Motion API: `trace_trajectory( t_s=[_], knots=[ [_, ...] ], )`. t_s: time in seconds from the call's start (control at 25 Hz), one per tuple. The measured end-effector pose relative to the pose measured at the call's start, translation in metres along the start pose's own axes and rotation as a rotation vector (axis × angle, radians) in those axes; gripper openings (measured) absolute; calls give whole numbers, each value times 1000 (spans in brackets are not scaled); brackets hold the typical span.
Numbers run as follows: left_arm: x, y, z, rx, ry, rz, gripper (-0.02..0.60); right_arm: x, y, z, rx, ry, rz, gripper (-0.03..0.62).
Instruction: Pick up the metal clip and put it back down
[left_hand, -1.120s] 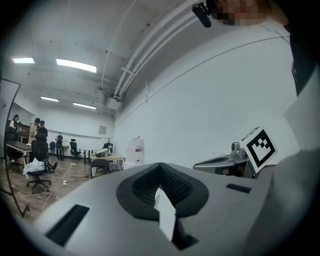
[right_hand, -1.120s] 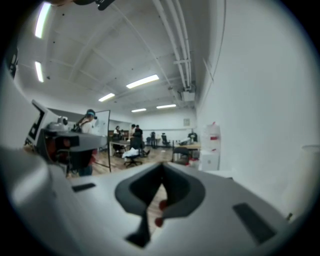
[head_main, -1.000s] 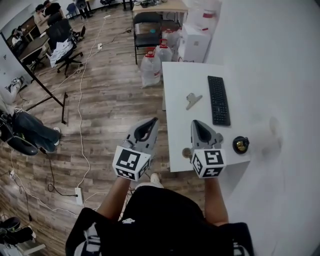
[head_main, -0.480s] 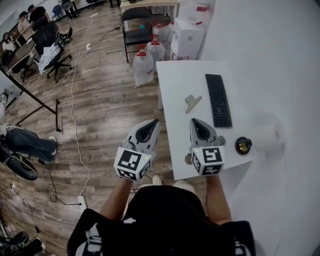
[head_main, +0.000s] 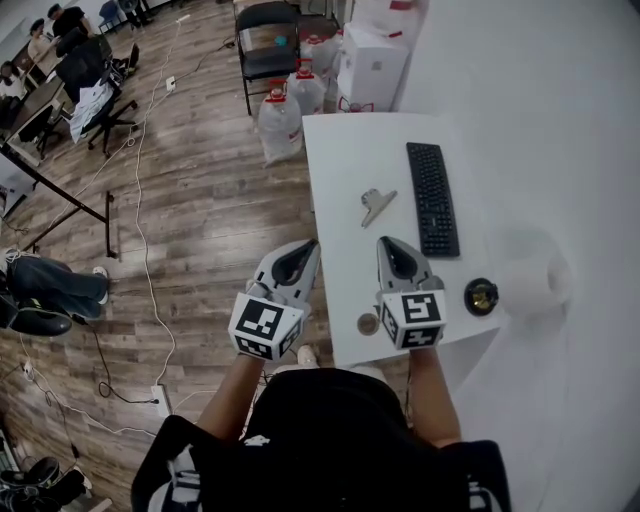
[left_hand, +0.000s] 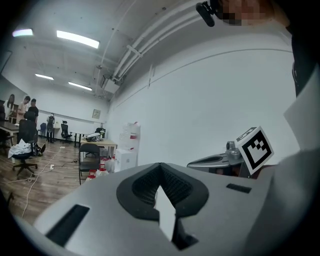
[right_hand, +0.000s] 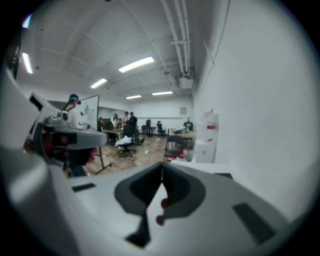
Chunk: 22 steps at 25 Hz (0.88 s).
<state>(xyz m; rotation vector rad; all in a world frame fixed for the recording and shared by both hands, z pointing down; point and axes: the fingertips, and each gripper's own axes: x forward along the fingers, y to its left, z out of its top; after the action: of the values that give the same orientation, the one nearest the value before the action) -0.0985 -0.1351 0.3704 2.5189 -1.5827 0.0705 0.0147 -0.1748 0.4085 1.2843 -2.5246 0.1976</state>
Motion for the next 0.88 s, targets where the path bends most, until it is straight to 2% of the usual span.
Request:
trace_trajectory(
  t_s=[0.24, 0.56, 0.88],
  knots=[
    [34, -2, -19, -12, 49, 30, 25, 23, -27, -20, 8, 51, 43, 35],
    [77, -4, -48, -46, 116, 49, 25, 57, -53, -60, 35, 177, 123, 35],
    [107, 0, -93, -91, 201, 69, 25, 87, -67, -110, -15, 309, 198, 35]
  ],
)
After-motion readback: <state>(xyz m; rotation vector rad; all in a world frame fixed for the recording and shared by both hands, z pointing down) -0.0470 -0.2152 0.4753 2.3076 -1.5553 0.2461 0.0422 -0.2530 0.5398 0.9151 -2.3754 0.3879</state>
